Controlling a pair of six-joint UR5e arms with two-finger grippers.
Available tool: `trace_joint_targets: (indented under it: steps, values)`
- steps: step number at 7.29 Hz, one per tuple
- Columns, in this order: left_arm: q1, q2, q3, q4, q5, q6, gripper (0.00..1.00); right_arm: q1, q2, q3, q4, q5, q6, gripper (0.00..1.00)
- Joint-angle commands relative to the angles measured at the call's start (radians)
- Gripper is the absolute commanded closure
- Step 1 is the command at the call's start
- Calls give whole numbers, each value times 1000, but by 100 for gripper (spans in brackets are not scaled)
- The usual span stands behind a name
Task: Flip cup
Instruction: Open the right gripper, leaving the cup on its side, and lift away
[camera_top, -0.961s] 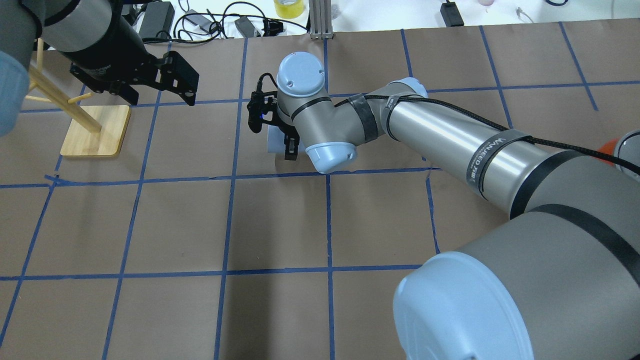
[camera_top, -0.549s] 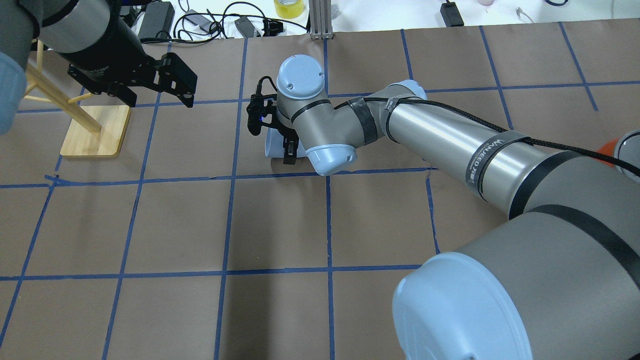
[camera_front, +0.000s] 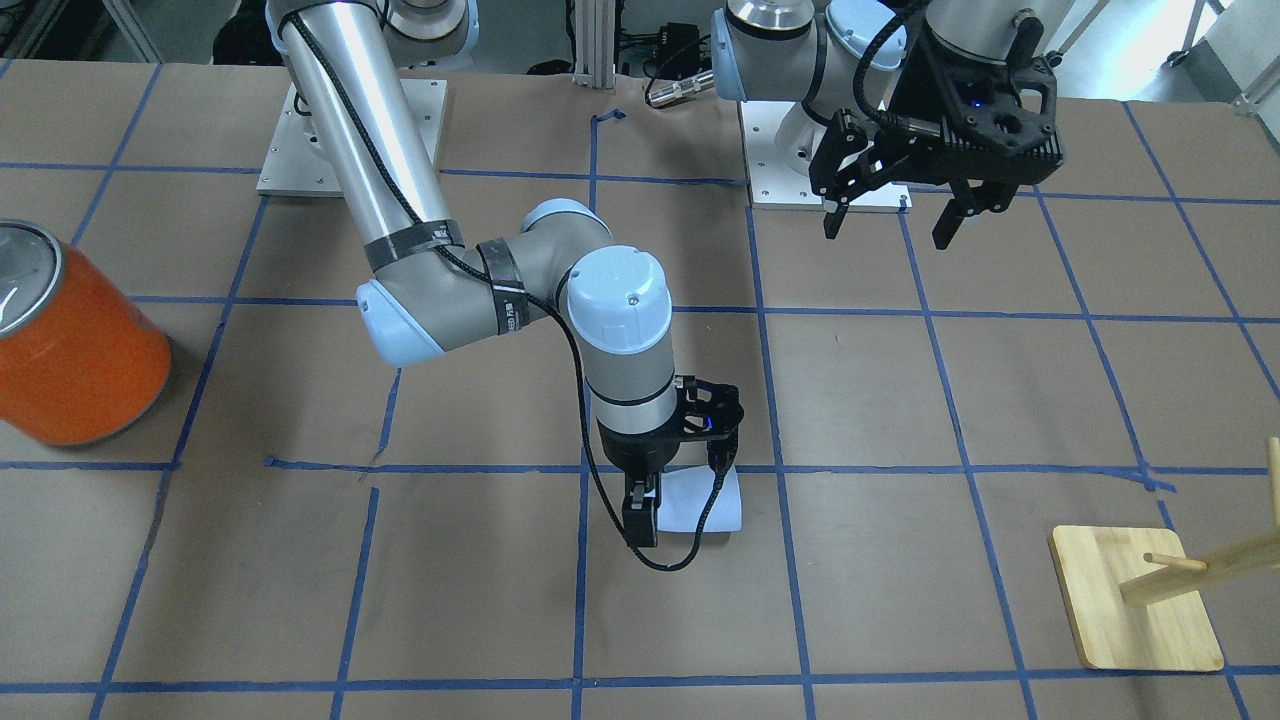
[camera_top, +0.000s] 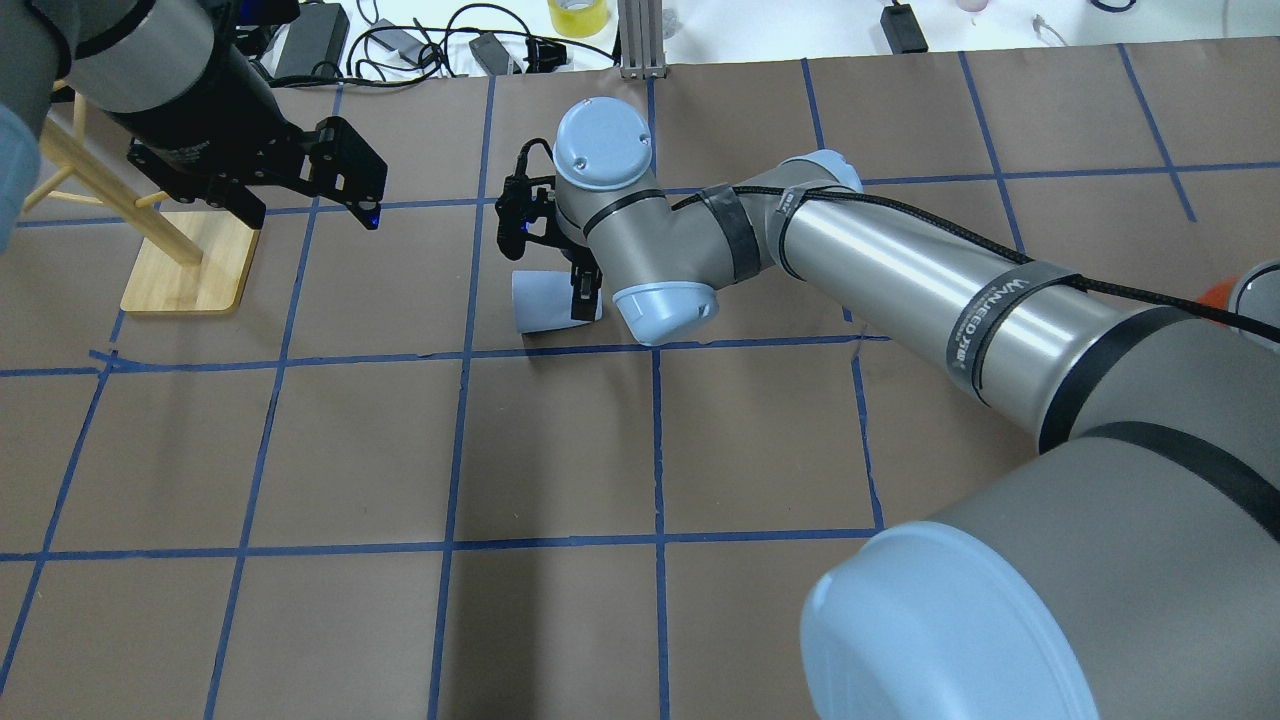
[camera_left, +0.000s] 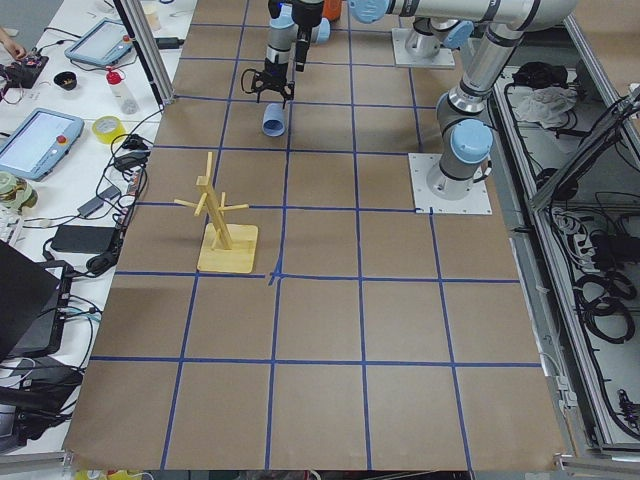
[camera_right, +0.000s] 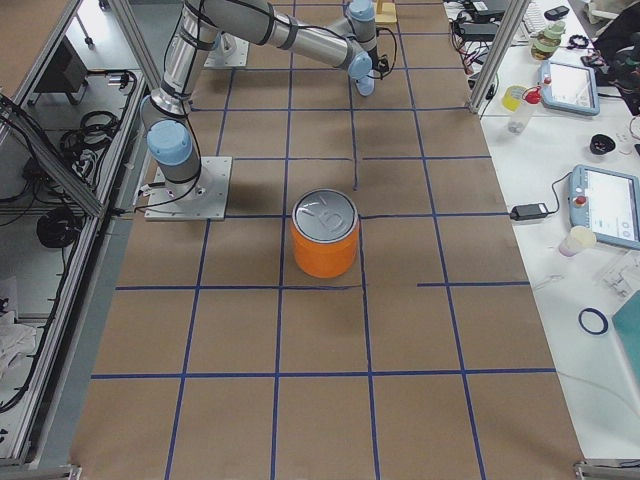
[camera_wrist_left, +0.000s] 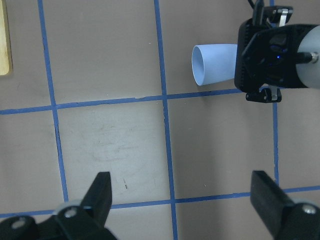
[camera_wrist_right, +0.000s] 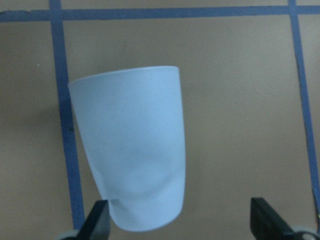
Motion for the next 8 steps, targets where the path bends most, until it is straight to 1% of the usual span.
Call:
trace_joint_targets:
  steps: [1, 2, 3, 4, 5, 6, 7, 8]
  values:
    - [25, -27, 14, -20, -5, 1, 0, -55, -89, 32, 104, -111, 351, 0]
    - [57, -56, 10, -9, -16, 46, 0, -136, -171, 60, 228, -95, 576, 0]
    - [71, -111, -4, 14, -17, 157, 0, -198, -266, 86, 342, -96, 752, 0]
    - [82, -168, -9, 59, -57, 190, 0, -259, -325, 98, 458, -93, 873, 0]
    - [85, -235, -20, 102, -217, 195, 0, -330, -363, 99, 520, -84, 972, 0]
    - [85, -312, -45, 204, -302, 196, 0, -385, -412, 97, 600, -82, 982, 0]
    - [91, -378, -70, 292, -388, 193, 0, -404, -464, 97, 695, -72, 984, 0]
    - [103, -433, -76, 317, -510, 193, 0, -410, -488, 83, 718, -85, 987, 0]
